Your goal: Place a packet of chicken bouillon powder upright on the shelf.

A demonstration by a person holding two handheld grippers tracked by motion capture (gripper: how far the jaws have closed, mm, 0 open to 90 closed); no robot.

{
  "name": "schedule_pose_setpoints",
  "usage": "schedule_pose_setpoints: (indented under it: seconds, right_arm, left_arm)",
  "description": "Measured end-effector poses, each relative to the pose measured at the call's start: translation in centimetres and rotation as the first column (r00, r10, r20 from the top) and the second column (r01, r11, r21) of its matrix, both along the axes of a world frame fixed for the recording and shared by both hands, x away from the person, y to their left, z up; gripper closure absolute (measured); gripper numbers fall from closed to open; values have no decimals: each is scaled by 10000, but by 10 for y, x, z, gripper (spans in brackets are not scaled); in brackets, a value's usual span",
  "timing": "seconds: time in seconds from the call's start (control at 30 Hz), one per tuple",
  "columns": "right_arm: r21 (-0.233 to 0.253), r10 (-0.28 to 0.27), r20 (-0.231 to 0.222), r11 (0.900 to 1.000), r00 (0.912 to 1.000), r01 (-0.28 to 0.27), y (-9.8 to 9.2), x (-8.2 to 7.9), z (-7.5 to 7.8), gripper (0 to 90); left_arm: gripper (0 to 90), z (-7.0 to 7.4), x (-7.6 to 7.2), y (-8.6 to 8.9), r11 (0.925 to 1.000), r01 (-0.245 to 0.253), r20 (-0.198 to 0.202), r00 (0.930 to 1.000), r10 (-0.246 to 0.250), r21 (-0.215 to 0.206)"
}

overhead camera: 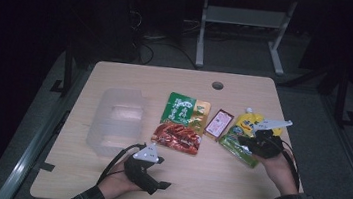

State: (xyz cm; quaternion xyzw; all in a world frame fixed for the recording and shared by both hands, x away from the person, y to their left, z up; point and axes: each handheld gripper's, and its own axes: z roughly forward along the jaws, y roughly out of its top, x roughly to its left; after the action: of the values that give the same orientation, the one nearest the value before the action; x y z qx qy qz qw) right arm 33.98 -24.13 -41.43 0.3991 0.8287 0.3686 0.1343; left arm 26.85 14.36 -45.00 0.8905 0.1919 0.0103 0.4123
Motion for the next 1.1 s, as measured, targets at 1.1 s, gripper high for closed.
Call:
schedule_pose_setpoints:
  seconds: [1.1]
  right_arm:
    - [-1322, 65, -921, 9910, 9957, -187, -15, 17, -30, 900]
  left_arm:
    - [139, 1, 0, -1, 9999, 162, -80, 9998, -162, -20]
